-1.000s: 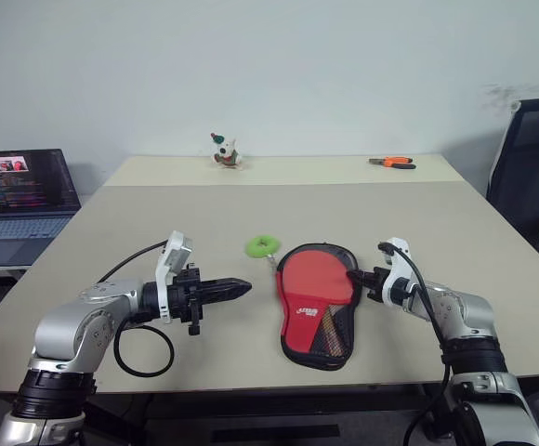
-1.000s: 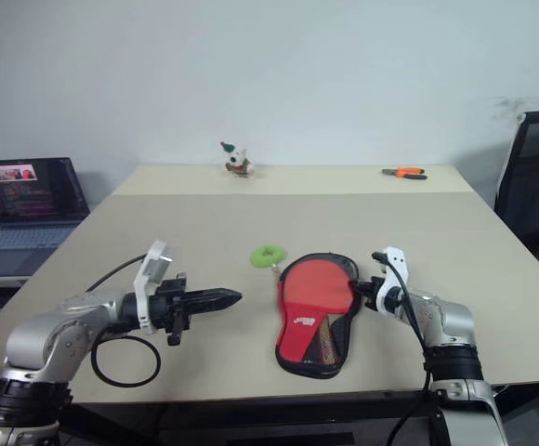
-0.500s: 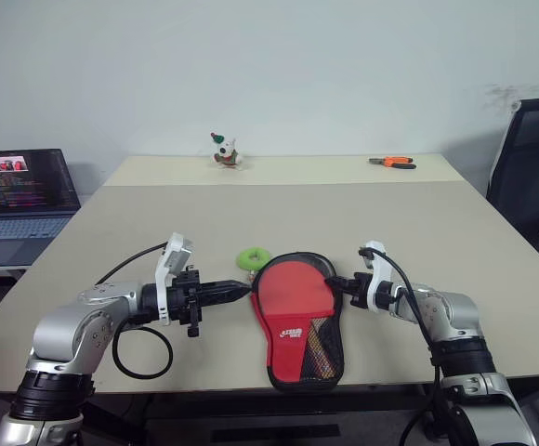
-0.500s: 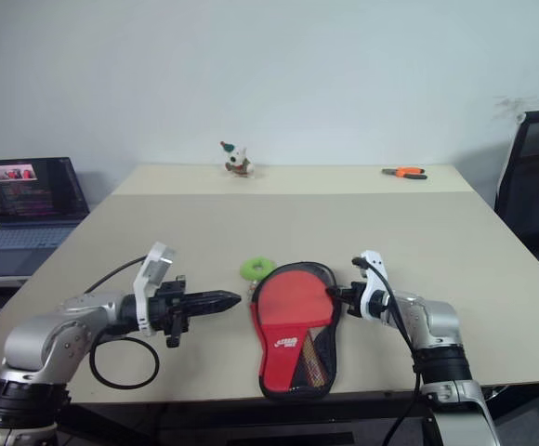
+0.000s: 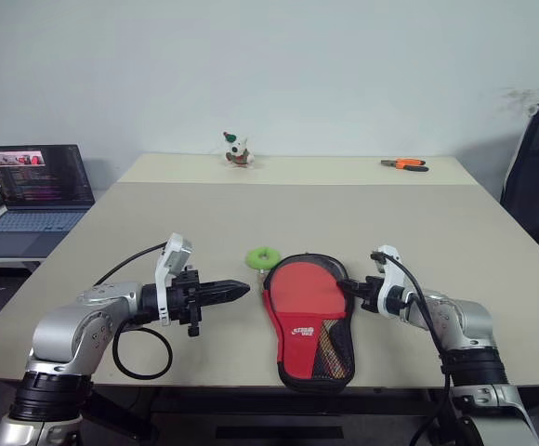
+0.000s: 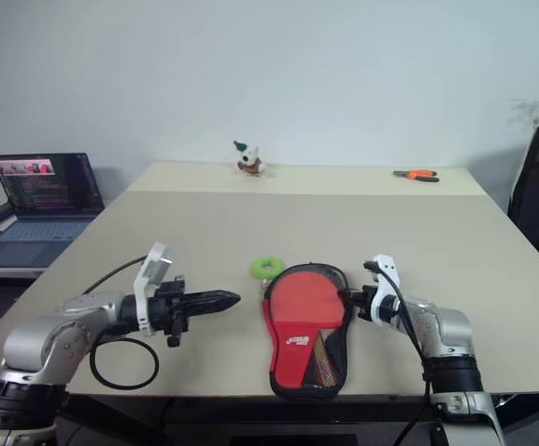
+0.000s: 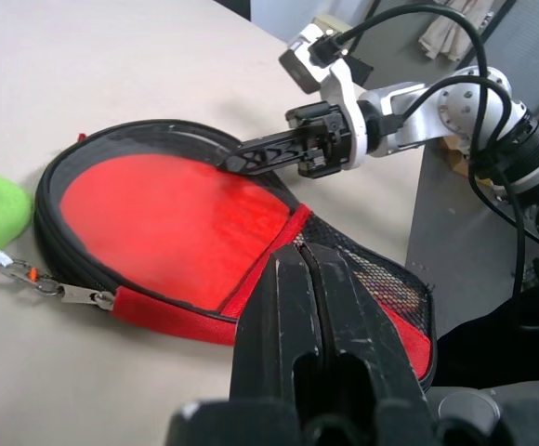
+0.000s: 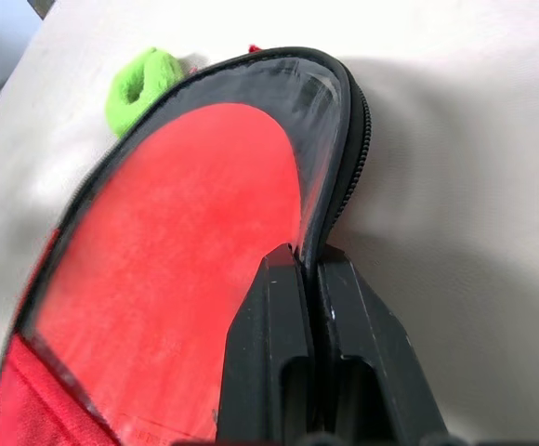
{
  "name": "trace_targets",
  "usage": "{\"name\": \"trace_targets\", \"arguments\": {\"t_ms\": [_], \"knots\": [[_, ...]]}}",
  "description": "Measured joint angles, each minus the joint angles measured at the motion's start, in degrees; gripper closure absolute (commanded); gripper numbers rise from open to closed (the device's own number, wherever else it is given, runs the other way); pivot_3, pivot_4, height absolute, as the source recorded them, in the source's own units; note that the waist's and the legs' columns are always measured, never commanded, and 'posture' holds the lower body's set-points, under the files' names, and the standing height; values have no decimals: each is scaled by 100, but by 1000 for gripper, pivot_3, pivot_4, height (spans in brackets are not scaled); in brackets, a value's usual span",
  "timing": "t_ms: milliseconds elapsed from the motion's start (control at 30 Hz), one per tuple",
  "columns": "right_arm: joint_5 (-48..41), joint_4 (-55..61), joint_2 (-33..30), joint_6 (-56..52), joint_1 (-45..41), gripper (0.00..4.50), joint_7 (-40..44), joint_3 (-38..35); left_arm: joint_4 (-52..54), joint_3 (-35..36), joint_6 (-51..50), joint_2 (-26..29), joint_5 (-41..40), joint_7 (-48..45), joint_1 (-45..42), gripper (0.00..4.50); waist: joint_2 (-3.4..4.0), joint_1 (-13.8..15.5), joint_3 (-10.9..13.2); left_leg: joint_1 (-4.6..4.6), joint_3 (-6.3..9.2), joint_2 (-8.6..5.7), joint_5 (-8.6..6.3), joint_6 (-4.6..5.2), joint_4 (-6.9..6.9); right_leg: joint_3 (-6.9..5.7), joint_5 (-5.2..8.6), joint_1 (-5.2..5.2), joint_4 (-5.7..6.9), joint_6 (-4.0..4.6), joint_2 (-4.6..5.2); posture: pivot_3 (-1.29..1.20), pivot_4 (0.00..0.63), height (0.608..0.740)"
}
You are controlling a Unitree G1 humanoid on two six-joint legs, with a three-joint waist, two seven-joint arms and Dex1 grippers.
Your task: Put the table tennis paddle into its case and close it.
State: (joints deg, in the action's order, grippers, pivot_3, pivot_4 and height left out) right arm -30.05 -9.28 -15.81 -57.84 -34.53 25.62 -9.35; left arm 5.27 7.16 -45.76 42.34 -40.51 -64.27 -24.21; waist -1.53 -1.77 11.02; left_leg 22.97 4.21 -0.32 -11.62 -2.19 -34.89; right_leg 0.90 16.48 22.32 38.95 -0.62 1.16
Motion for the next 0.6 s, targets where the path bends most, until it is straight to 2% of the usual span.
{"name": "trace_targets", "arguments": {"t_ms": [233,333,433,600], "knots": [[-294,676,97,-168,57,1090,-157,-170,7,4,2,-2,0,51,15,4500,0,-22,0,-2,-1,5,0,0,0,2,0,1,1,-1,0,0,150,740],[-623,973,-7,-195,150,17,70,-322,13,23,7,-2,-1,111,56,4500,0,-14,0,-1,-1,4,0,0,1,1,1,1,0,-2,0,0,150,740],[-1054,1295,-214,-309,249,17,462,-404,14,64,10,-3,-2,132,104,4500,1,-14,0,-1,0,4,0,0,0,0,2,1,0,-4,0,0,150,740],[-1063,1589,-682,-76,277,17,911,-162,-37,122,9,-9,4,270,118,4500,0,-25,0,-5,-2,11,0,0,0,4,15,0,1,-25,1,0,150,740]]}}
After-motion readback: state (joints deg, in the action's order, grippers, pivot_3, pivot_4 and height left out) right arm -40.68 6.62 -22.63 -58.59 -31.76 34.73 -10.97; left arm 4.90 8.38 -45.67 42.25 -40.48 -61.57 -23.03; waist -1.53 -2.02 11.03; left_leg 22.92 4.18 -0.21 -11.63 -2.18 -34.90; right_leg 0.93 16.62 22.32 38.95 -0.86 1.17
